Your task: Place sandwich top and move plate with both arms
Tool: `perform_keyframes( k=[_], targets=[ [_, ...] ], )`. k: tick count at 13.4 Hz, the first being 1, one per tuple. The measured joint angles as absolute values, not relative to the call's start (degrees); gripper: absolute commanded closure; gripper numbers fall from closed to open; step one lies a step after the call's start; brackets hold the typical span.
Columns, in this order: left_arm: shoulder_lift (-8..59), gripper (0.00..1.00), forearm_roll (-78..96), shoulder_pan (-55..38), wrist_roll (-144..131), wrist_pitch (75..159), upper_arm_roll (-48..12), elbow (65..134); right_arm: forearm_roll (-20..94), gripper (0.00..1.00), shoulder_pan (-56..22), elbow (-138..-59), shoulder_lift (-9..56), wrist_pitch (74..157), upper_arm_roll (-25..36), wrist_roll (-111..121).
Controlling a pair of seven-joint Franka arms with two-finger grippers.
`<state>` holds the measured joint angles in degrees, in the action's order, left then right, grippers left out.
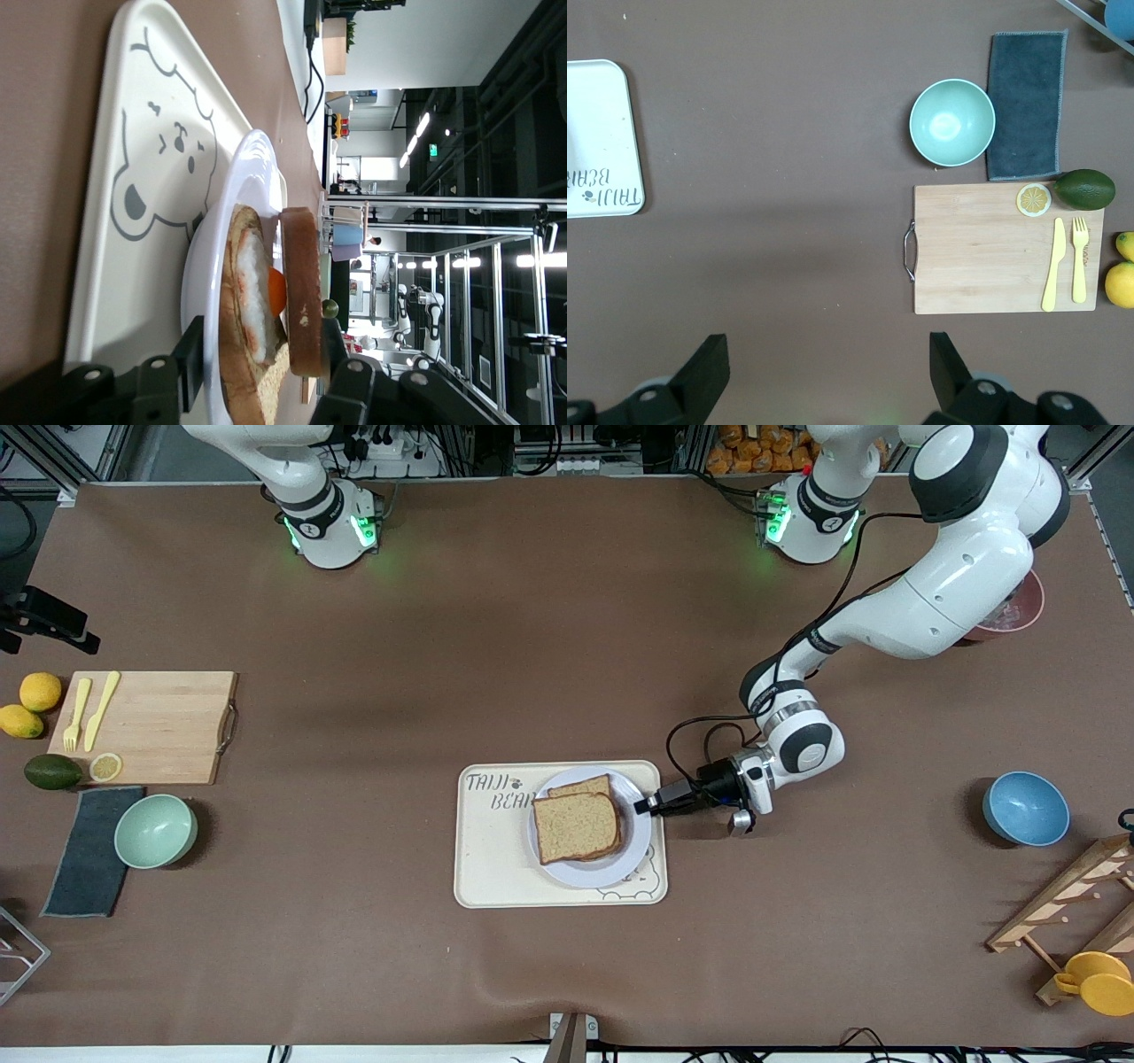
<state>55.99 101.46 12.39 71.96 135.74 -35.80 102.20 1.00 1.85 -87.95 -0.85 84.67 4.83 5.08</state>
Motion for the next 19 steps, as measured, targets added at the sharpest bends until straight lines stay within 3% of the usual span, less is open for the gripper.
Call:
perform_keyframes(
  k=[10, 19],
  targets=[
    [53.12, 0.48, 101.45, 12.51, 69.09, 141.80, -35.47, 105.10, 1.00, 0.00, 1.83, -87.95, -0.85, 84.67, 4.82, 5.08],
    [46.06, 0.49, 101.45, 13.24, 65.48, 142.25, -35.05, 110.65, 1.01, 0.00, 1.80, -87.95, -0.84, 84.67, 4.80, 5.08]
  ],
)
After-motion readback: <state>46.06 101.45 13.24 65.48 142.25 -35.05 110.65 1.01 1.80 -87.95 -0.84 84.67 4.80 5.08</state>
